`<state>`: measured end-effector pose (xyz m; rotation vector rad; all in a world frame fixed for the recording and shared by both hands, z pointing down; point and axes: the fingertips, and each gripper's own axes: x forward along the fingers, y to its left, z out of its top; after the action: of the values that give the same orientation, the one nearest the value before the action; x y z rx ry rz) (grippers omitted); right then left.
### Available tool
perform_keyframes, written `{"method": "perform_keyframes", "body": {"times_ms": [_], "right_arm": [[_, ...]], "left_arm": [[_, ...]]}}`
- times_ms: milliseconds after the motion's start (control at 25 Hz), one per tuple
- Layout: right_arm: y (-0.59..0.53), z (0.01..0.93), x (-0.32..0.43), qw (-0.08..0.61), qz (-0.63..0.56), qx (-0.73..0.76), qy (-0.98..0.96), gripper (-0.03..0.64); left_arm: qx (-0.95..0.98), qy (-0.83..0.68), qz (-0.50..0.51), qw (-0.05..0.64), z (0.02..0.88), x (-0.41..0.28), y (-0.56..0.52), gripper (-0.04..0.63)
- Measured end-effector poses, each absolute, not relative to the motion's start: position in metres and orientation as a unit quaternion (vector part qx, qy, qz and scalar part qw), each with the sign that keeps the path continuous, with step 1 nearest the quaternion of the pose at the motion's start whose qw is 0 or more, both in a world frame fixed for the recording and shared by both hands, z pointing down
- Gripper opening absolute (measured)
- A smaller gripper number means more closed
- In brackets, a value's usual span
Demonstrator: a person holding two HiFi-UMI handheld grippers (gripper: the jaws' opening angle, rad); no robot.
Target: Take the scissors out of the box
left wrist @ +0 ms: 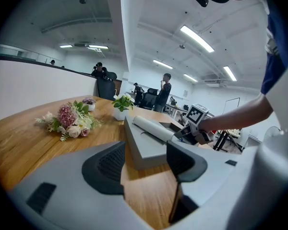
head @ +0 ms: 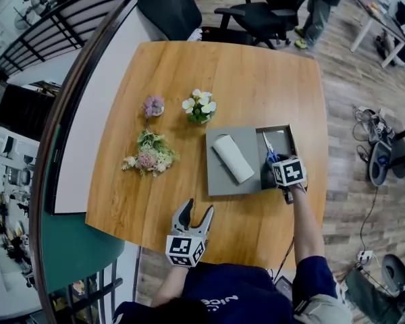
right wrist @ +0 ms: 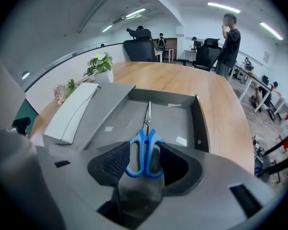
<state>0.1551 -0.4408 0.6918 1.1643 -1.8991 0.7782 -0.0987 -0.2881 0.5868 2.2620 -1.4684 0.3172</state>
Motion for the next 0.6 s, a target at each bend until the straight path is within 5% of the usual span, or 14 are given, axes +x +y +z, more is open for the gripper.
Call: {"method": "perform_keyframes", "body": {"times_ms": [120,600], "right_arm": [[-0.443,0.698,0.160,0.368,0.323,0.461,-0.740,0.142],[-0.444,0.699,0.157,0.371,0.313,0.497,-0.720,0.097]], "left_arm": [[0.811,-0.532,0.118,0.215,0.591,-0.103,-0.287,0.270],[0.821,-0.510,0.117,0.228,0.598,-0.084,-0.283,0.256]]}}
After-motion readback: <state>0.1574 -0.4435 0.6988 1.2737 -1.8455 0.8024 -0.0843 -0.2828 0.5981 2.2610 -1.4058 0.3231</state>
